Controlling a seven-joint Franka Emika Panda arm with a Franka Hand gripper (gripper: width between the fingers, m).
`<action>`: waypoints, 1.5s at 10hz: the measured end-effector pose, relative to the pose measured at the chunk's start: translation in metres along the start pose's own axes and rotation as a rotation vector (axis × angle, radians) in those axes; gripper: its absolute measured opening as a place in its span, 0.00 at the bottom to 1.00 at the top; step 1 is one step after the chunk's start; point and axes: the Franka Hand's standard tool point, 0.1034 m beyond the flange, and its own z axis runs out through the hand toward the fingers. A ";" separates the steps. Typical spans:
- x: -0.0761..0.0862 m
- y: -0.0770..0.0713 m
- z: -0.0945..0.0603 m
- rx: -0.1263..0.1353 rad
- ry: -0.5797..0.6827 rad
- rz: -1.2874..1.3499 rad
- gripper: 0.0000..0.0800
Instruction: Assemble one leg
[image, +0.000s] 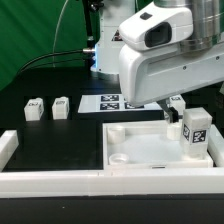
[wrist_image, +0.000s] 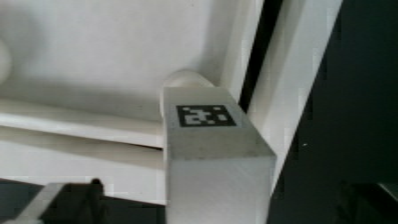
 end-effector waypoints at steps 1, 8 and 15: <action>0.000 0.000 0.002 0.001 -0.002 0.000 0.81; -0.001 0.003 0.012 0.003 -0.004 -0.002 0.53; 0.000 0.003 0.012 0.005 -0.001 0.101 0.37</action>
Offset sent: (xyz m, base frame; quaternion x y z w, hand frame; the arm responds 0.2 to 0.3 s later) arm 0.0030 -0.0055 -0.0103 -0.0044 0.0096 -0.0079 0.9999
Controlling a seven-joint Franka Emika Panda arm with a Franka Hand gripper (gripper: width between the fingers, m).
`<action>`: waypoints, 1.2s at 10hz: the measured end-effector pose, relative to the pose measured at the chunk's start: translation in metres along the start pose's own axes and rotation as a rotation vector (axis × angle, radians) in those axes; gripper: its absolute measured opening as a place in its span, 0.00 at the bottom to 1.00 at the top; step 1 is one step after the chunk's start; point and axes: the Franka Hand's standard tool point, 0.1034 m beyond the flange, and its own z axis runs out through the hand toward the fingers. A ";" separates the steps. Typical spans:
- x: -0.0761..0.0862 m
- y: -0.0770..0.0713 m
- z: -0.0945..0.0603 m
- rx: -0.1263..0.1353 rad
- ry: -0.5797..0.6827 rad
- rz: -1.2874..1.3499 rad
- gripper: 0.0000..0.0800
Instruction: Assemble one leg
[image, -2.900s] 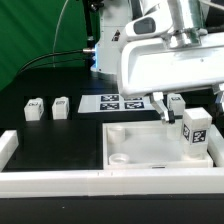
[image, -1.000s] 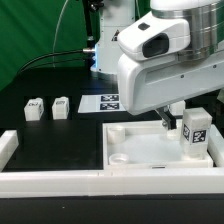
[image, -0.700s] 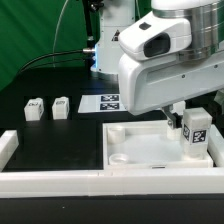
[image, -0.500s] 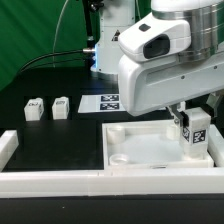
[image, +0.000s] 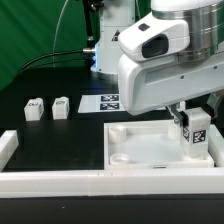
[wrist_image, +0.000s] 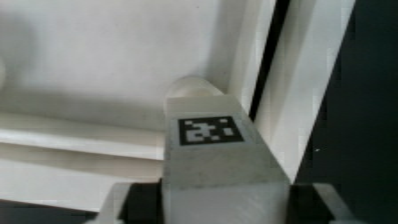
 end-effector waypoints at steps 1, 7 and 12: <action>0.000 -0.001 0.000 0.002 0.000 0.102 0.37; 0.005 -0.005 0.001 0.029 0.031 0.749 0.37; 0.006 -0.012 0.002 0.062 0.014 1.336 0.37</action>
Offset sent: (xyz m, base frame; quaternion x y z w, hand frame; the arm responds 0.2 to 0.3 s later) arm -0.0060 -0.0033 -0.0006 0.0081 0.0108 0.2370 0.9714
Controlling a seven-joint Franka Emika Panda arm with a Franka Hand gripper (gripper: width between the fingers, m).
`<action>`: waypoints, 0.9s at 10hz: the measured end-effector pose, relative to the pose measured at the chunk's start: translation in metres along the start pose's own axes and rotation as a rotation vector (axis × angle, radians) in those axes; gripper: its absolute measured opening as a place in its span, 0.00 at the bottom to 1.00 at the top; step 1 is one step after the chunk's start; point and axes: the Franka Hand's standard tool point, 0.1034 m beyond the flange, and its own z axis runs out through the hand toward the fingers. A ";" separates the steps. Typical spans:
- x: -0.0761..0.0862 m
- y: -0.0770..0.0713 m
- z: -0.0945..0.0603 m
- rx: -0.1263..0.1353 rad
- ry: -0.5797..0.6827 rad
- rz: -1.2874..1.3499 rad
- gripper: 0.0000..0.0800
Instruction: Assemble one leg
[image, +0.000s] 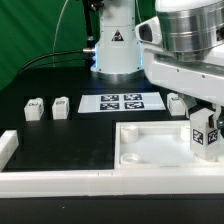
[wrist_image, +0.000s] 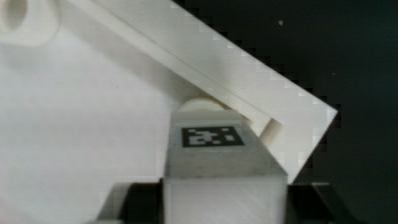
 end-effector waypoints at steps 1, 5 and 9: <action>-0.001 -0.001 0.000 0.001 -0.001 0.098 0.37; -0.004 -0.001 0.002 0.002 -0.004 0.180 0.65; -0.005 0.000 0.005 -0.005 -0.003 -0.036 0.80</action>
Offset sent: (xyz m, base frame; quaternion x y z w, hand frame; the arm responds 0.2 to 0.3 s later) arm 0.0000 0.0000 0.0000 0.0000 0.0000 0.0000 1.0000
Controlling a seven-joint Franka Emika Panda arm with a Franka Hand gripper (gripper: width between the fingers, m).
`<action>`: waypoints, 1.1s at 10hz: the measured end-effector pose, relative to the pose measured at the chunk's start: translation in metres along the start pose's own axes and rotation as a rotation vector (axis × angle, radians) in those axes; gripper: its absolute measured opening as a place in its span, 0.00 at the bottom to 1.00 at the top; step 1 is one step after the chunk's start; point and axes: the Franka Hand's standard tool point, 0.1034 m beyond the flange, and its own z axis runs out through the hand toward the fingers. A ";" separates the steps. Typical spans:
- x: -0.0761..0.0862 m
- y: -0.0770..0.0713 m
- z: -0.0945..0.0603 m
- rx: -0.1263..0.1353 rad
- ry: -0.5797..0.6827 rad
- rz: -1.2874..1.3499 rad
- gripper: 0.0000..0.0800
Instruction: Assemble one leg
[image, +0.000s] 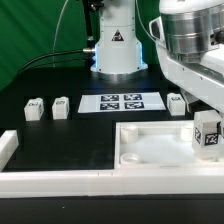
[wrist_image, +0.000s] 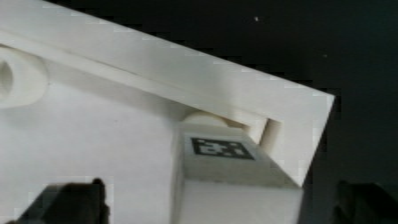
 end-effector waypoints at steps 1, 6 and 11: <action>-0.002 0.000 0.001 -0.005 0.001 -0.142 0.81; -0.004 -0.003 -0.001 -0.015 -0.001 -0.757 0.81; -0.002 -0.005 -0.001 -0.019 0.000 -1.145 0.81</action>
Offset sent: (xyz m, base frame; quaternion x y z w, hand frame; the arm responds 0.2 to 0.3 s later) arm 0.0104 0.0015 0.0028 -0.0372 0.0161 -0.2486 0.9678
